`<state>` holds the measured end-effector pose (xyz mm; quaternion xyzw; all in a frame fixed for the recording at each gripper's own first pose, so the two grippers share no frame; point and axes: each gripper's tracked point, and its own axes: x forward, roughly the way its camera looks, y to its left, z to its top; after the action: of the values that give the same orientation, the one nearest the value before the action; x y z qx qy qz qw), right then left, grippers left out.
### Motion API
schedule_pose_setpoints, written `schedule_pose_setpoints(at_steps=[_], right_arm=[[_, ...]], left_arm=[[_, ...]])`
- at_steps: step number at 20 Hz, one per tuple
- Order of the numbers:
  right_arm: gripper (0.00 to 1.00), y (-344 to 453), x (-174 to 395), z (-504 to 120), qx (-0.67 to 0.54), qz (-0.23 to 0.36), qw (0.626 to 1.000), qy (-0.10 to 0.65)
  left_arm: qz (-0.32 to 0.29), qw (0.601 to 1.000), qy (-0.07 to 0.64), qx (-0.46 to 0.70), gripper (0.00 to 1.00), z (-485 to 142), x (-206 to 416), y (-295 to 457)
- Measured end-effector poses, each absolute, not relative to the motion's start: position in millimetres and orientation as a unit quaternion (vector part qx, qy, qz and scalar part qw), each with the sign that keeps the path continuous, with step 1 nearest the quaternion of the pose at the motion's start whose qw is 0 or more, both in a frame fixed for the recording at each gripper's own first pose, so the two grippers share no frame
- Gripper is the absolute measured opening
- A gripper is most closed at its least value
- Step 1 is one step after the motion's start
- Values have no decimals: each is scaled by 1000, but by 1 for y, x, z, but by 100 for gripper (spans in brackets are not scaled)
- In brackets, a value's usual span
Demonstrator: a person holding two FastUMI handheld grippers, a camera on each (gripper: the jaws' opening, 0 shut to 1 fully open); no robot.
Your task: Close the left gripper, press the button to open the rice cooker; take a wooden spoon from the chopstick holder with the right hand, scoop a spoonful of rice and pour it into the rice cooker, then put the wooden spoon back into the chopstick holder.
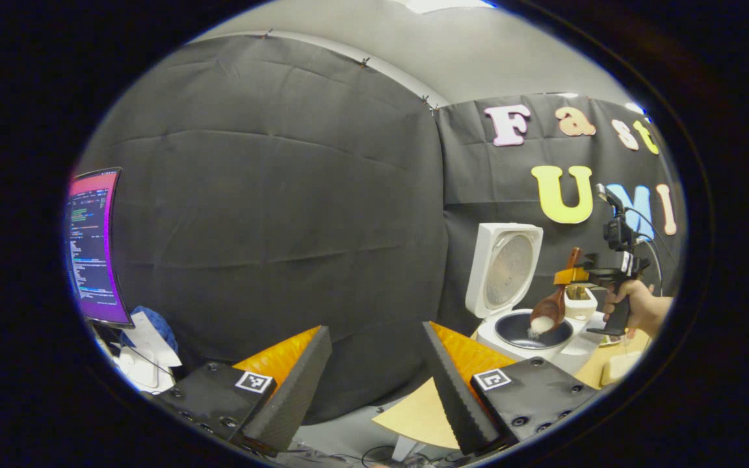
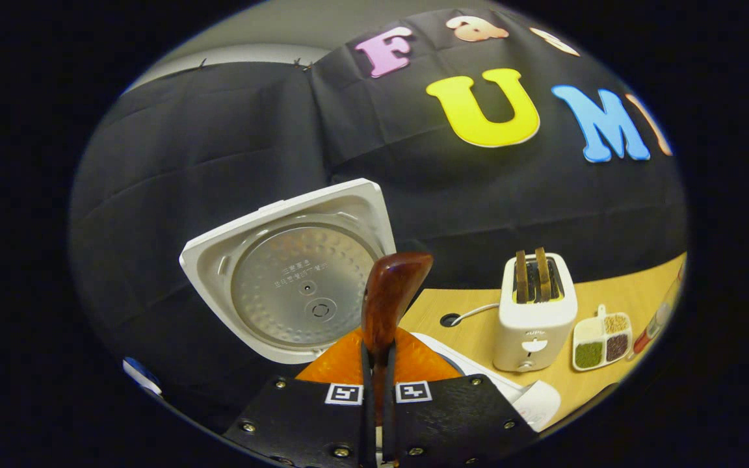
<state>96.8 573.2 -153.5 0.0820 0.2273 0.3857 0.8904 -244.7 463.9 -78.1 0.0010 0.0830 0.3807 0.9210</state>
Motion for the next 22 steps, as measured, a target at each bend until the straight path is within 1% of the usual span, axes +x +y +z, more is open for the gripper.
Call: schedule_pose_setpoints(at_steps=[3, 4, 7, 9, 11, 12, 13, 14, 15, 17, 22], right_arm=[[4, 576, 98, -146, 35, 399, 896, 195], [4, 576, 97, -146, 14, 402, 897, 184], [4, 574, 98, -144, -57, 409, 899, 143], [4, 574, 97, -143, -95, 413, 898, 115], [4, 570, 97, -142, -137, 411, 897, 84], [4, 569, 97, -142, -157, 410, 896, 69], [4, 570, 98, -142, -174, 411, 893, 57], [4, 569, 96, -140, -185, 411, 891, 50], [4, 568, 95, -142, -188, 413, 889, 51], [4, 566, 95, -149, -170, 419, 889, 75], [4, 553, 100, -146, -9, 409, 896, 173]], left_arm=[[382, 921, 82, 3, 99, -80, -243, 462], [382, 920, 83, 4, 97, -81, -244, 461], [386, 919, 83, 1, 99, -82, -249, 461], [388, 918, 85, -4, 96, -86, -248, 462], [387, 918, 86, -4, 97, -87, -248, 462], [387, 918, 86, -2, 99, -87, -247, 462], [387, 918, 86, -1, 96, -88, -246, 461], [385, 919, 86, -1, 97, -88, -245, 460], [383, 920, 85, -2, 99, -87, -243, 460], [379, 921, 84, -1, 97, -86, -241, 458], [369, 926, 77, 1, 97, -80, -229, 453]])
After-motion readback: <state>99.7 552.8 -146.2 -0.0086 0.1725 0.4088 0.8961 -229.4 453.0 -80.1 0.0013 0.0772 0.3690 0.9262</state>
